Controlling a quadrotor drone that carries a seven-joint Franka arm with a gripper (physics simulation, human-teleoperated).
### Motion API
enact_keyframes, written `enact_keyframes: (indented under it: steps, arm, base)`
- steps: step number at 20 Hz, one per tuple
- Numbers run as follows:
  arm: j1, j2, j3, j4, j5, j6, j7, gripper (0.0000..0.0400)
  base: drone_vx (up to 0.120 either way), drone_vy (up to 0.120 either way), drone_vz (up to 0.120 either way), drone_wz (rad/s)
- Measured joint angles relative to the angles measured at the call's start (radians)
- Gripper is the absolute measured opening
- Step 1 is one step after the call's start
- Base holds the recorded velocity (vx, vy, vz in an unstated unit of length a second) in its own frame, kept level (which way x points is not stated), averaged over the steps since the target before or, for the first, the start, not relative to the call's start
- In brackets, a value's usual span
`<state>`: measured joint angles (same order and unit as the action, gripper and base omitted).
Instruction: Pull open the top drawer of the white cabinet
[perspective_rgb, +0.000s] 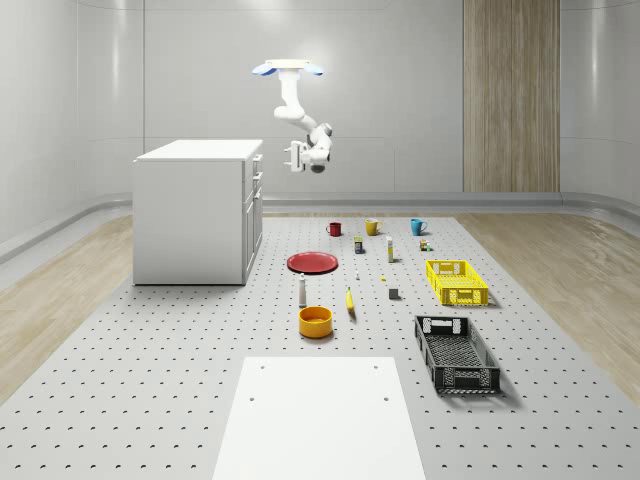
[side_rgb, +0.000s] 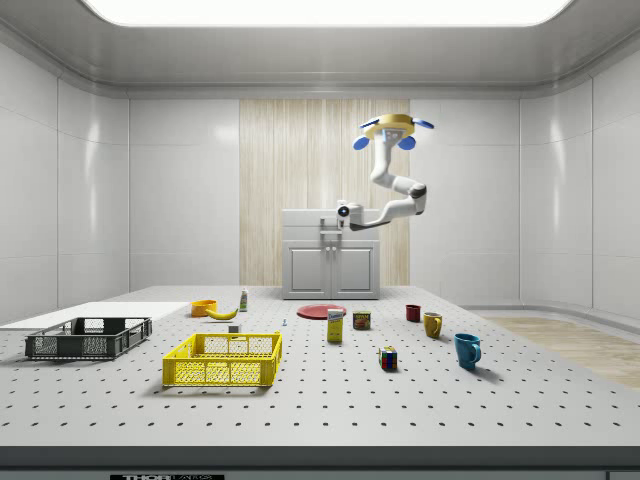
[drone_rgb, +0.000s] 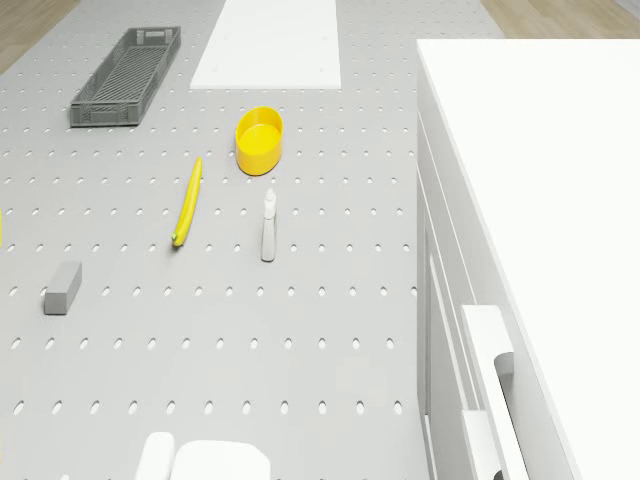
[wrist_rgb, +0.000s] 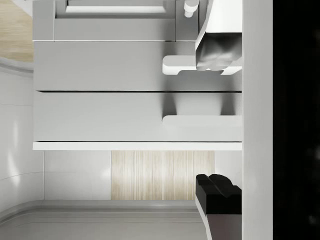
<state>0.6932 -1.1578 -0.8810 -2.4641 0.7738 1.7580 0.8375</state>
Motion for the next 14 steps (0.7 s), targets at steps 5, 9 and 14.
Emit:
enact_keyframes:
  steps: [5,9,14]
  arm:
    - [0.006,-0.007,-0.002,-0.001,-0.006,0.006,0.005,0.0305]
    - [0.011,-0.012,0.002,-0.006,-0.007,0.015,0.007,0.0305]
    - [0.019,-0.014,0.030,-0.033,0.016,0.055,0.003,0.0305]
  base:
    - [0.104,0.000,0.000,0.000]
    - [0.030,0.000,0.000,0.000]
    - [0.000,0.000,0.000,0.000]
